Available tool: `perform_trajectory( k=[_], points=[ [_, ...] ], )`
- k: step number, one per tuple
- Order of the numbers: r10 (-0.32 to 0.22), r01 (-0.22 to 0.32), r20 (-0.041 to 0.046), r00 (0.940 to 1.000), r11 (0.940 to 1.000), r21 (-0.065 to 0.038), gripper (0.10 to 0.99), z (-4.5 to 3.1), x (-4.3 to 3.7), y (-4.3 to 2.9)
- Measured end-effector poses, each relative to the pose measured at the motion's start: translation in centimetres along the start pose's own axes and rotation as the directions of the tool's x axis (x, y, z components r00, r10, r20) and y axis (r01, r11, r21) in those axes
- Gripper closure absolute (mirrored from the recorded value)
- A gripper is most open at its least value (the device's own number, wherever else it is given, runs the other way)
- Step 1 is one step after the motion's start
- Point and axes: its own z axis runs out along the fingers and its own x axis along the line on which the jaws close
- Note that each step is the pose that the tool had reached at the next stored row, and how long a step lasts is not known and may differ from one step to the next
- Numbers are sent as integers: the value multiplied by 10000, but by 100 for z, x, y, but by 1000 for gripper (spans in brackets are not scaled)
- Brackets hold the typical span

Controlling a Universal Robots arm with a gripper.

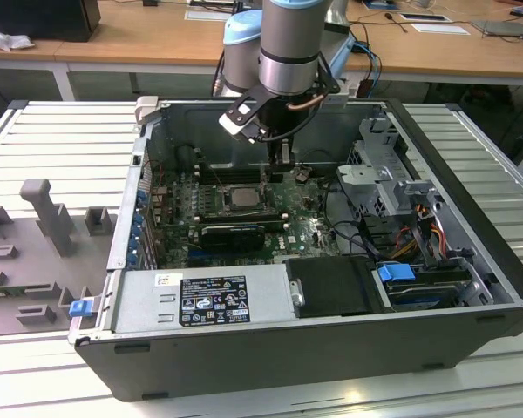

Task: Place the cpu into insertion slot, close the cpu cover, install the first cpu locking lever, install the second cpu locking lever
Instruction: 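Close the cpu cover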

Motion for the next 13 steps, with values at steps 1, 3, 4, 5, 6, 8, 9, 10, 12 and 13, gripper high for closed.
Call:
perform_trajectory(
  k=[1, 3, 4, 5, 6, 8, 9, 10, 12, 13],
  points=[
    [-1, 1, 0, 10000, 10000, 0, 980, 0, 0, -18],
    [-1, 1, -1, 10000, 10000, 0, 980, -1, 0, -55],
    [0, 0, -3, 10000, 10000, -1, 980, 2, 0, -67],
    [0, 0, -2, 10000, 10000, -1, 980, 10, 0, -79],
    [-1, 1, 0, 10000, 10000, 0, 980, 25, -1, -86],
    [-3, 3, 0, 10000, 10000, 0, 980, 101, -2, -101],
    [-18, 18, -3, 10000, 10000, 0, 980, 117, -3, -142],
    [-20, 20, -3, 10000, 10000, 0, 980, 118, -4, -205],
    [-21, 21, -3, 10000, 10000, 0, 980, 120, -4, -260],
    [-19, 19, -5, 10000, 10000, -1, 980, 129, -3, -288]
  ],
)
